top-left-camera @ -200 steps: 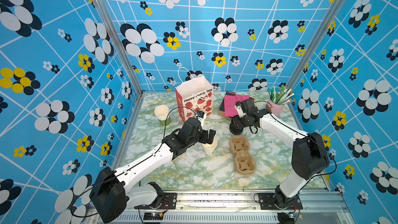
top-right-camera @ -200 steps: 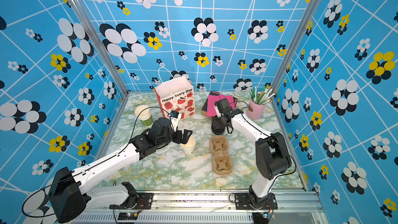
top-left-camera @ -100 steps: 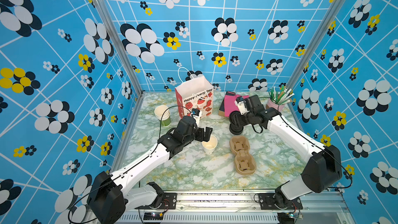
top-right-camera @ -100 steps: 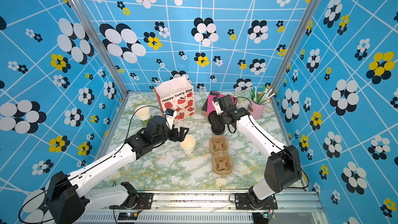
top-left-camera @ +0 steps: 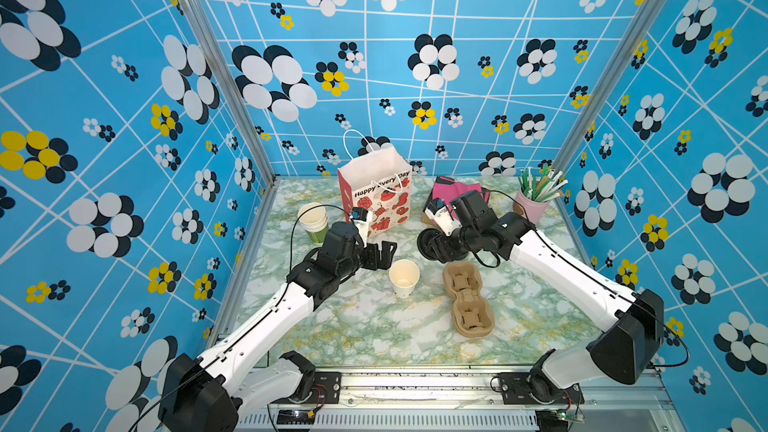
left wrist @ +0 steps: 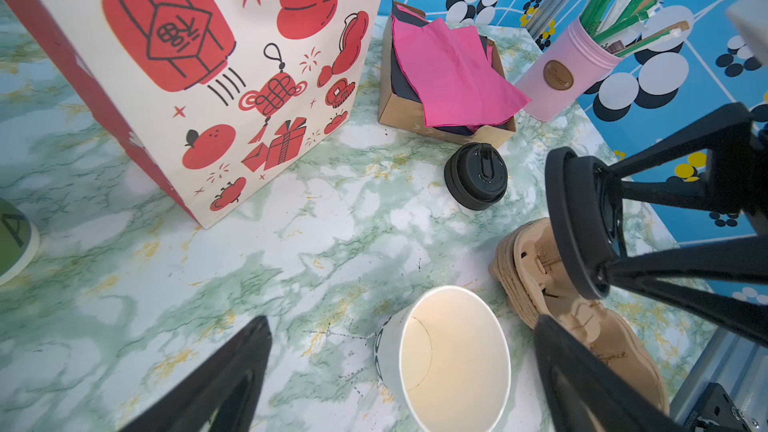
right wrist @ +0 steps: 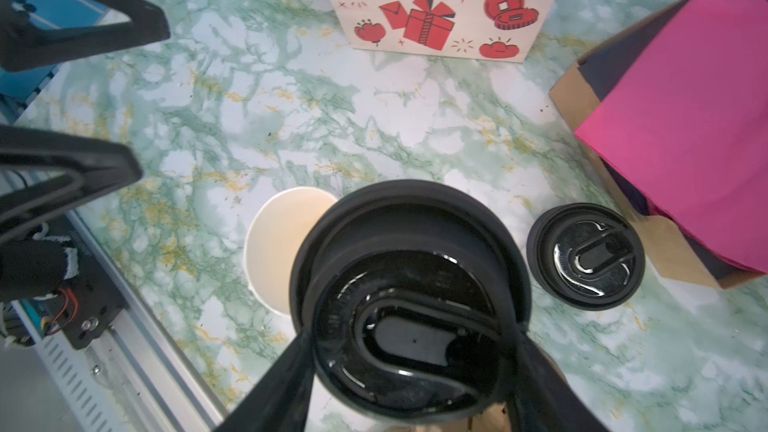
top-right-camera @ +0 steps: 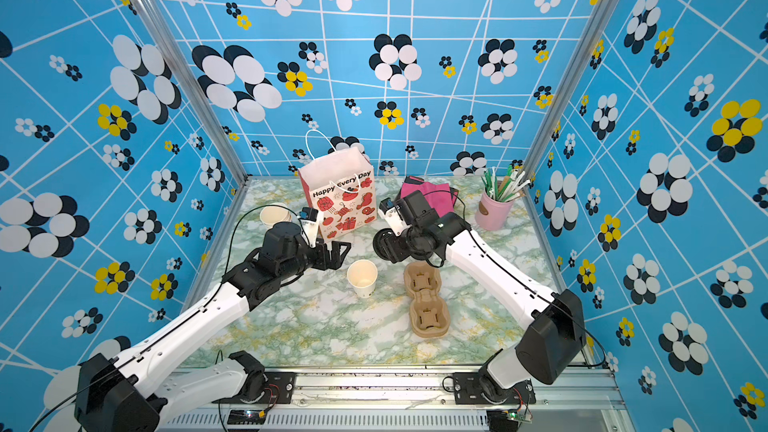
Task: Pack the takeout coffee
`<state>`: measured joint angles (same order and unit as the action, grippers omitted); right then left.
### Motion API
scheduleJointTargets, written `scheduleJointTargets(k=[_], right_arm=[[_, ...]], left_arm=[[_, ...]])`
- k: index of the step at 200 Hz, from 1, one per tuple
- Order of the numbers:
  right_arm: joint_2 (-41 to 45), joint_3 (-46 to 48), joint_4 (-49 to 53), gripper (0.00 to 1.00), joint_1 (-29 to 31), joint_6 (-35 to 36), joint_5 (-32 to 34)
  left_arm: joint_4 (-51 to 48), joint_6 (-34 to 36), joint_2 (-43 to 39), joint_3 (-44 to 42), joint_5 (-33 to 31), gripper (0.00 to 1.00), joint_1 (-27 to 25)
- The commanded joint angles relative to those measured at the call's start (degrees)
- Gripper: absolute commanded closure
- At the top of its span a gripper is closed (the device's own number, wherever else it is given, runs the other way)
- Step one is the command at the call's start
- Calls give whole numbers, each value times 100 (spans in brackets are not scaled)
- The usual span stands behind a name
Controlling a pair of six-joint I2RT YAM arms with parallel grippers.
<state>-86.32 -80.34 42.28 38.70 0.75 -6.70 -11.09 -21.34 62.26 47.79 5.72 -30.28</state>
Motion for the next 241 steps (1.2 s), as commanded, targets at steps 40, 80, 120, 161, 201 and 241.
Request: scheduleJointTargets(k=[40,80,120,161,201,241], right_arm=[[-513,-510,513,42,552,288,-91],[-878,-732,650,42,764,339,-38],[-1195,-916,737,41,891,350,-8],[-1460,-1066,889,41,946,380,96],[-1621,-1084,1012,40,979,403,134],[-1703,-1088,1056,40,989,400,125]], left_arm=[[-288,-63,-455,-305,92,1,283],[-272,-139,-512,-383,121,1,339],[-244,-158,-503,-421,162,1,382],[-218,-176,-504,-443,175,1,427],[-208,-199,-501,-489,204,1,471],[-178,-233,-500,-514,221,1,501]])
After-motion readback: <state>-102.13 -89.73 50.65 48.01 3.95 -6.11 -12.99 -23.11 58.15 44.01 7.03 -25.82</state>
